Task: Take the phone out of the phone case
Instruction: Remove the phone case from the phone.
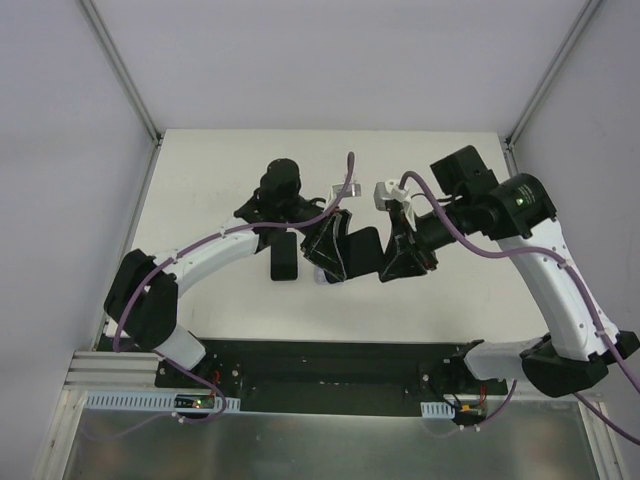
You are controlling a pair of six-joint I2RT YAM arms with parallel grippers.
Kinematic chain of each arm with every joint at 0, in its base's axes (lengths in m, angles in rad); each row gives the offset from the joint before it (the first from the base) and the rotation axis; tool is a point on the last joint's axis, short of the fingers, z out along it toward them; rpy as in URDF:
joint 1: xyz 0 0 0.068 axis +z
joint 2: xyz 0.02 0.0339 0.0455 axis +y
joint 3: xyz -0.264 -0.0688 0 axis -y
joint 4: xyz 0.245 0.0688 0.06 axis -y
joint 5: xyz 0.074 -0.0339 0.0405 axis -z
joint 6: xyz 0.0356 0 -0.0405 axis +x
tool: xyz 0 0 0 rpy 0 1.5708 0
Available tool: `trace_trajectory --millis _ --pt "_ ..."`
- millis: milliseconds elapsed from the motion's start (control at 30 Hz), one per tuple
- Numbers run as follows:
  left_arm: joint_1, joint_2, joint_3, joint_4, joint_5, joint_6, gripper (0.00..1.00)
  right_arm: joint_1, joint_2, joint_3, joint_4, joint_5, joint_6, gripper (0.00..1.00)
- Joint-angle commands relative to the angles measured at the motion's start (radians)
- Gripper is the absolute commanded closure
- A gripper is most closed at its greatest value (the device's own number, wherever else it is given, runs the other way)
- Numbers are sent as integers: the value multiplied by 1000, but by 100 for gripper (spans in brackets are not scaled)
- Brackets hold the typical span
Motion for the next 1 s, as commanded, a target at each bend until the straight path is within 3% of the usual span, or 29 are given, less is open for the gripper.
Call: trace_trajectory --millis 0,200,267,500,967 --pt "14 -77 13 41 111 -52 100 -54 -42 -110 322 43 156 97" --pt "103 -137 -2 41 52 -43 100 -97 -136 -277 538 77 410 57" --pt "115 -148 -10 37 45 -38 100 -111 -147 -305 586 61 474 50" --pt "134 -173 -23 12 34 -14 100 -178 -121 -326 678 -8 618 51" --pt "210 -222 -39 -44 -11 62 100 -292 -122 -332 655 -171 610 52"
